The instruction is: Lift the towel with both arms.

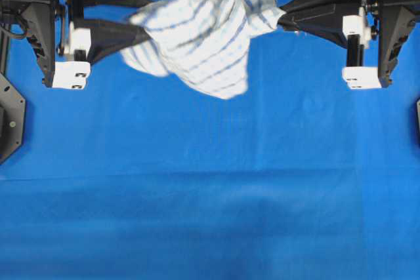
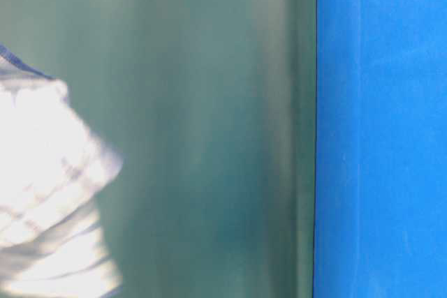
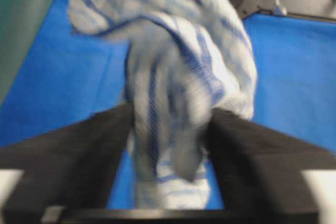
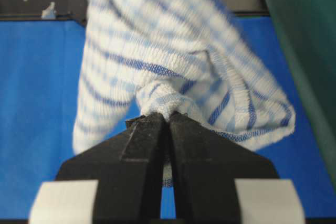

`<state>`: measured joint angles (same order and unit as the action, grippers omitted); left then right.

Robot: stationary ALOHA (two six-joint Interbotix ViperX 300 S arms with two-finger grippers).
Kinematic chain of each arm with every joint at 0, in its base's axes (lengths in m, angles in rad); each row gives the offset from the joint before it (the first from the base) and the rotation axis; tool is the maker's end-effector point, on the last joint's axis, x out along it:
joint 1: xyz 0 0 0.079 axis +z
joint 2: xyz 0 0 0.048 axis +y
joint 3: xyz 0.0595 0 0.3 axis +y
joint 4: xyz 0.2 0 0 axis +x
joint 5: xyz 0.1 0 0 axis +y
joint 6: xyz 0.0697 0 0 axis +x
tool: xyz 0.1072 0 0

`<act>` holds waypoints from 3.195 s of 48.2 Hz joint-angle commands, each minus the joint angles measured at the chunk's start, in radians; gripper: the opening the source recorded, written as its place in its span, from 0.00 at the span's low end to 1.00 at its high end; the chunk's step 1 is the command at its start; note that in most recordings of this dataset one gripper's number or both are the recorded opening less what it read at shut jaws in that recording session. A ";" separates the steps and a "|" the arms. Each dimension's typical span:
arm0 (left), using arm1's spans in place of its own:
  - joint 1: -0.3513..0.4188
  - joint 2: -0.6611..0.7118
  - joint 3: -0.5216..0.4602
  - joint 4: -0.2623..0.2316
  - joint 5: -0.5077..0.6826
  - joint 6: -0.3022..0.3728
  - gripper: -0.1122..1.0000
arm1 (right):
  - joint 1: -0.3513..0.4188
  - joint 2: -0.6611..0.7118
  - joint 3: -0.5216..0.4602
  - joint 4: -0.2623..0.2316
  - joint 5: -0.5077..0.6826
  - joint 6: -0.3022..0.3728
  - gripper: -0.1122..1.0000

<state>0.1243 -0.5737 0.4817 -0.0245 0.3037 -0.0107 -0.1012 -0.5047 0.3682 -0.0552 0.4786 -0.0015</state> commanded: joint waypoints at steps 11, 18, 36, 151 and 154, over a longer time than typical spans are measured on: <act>-0.009 -0.023 -0.017 0.002 -0.018 0.000 0.92 | 0.002 -0.005 -0.025 -0.011 -0.005 -0.005 0.71; -0.014 -0.025 -0.003 0.002 -0.015 -0.003 0.92 | 0.003 -0.005 -0.020 -0.011 -0.003 -0.003 0.68; -0.067 0.080 0.123 0.002 -0.178 -0.005 0.92 | 0.031 -0.005 0.121 0.003 0.008 0.040 0.69; -0.169 0.695 0.061 -0.006 -0.324 -0.006 0.11 | 0.048 0.305 0.520 0.005 -0.371 0.144 0.13; -0.169 0.641 0.071 -0.006 -0.302 -0.006 0.11 | 0.049 0.262 0.499 0.003 -0.331 0.143 0.13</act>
<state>-0.0476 0.1534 0.5522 -0.0291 -0.0184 -0.0184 -0.0552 -0.1733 0.9066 -0.0522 0.1104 0.1442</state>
